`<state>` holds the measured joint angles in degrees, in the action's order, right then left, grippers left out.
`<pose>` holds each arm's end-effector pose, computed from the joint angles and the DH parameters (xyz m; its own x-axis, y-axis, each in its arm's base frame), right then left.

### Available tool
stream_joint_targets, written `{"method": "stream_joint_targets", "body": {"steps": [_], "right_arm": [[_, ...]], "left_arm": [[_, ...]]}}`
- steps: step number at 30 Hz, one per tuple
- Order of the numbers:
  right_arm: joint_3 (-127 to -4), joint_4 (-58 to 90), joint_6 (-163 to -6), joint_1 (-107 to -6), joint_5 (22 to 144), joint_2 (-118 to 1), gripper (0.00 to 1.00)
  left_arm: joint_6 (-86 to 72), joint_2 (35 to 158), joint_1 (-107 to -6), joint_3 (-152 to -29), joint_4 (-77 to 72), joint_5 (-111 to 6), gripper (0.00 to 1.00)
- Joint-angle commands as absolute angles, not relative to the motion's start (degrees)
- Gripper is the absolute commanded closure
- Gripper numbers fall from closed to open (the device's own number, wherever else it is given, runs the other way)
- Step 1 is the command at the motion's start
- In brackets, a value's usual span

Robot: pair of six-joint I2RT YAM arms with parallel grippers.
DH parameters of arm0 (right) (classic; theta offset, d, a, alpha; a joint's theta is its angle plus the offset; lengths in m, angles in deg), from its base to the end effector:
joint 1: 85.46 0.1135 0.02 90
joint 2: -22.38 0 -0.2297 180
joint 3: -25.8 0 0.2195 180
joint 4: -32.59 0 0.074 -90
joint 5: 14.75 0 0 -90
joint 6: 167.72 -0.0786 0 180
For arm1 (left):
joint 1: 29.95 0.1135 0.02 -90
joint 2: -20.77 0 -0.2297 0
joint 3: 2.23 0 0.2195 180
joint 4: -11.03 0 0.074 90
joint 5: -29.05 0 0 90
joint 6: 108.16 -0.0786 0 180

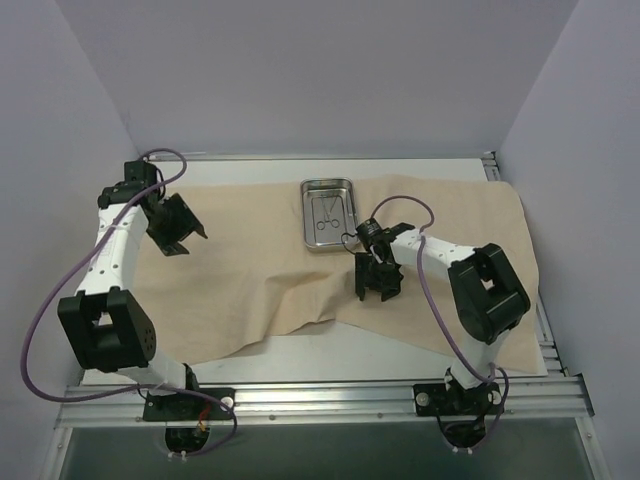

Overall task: Open and lay out the surgical kit
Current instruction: Open the surgical kit at the center of the board.

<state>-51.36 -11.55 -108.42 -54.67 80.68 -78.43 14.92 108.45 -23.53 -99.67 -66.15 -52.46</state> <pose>0.2725 0.1711 0.1101 -0.9597 0.0198 -0.2803 -0.0586 0.9615 0.2683 0.2848 0.0204 0.2401 -0.7392 -0.6264 -0.2473 -0.5463 0.7725 -0.3238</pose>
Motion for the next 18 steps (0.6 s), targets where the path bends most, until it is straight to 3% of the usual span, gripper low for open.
{"method": "stream_joint_targets", "body": {"steps": [1,5,9,14,18], "right_arm": [[-48.6,-7.9,-112.4,-54.8,76.4,-80.2,0.46],[-42.9,-10.6,-117.3,-55.0,75.4,-78.7,0.47],[-37.7,-16.2,-119.6,-59.3,73.6,-69.7,0.47],[-33.6,-25.0,-116.8,-63.6,79.4,-61.0,0.45],[-39.7,-30.7,-113.8,-63.0,78.2,-56.6,0.4]], "left_arm": [[16.2,113.7,-23.8,-105.7,-60.4,-48.0,0.35],[15.2,119.8,-23.8,-110.4,-60.3,-47.3,0.35],[13.1,124.6,-23.8,-114.1,-60.5,-47.8,0.36],[10.7,130.4,-23.2,-118.6,-61.6,-49.9,0.36],[8.3,134.3,-23.2,-124.0,-64.3,-51.1,0.36]]}}
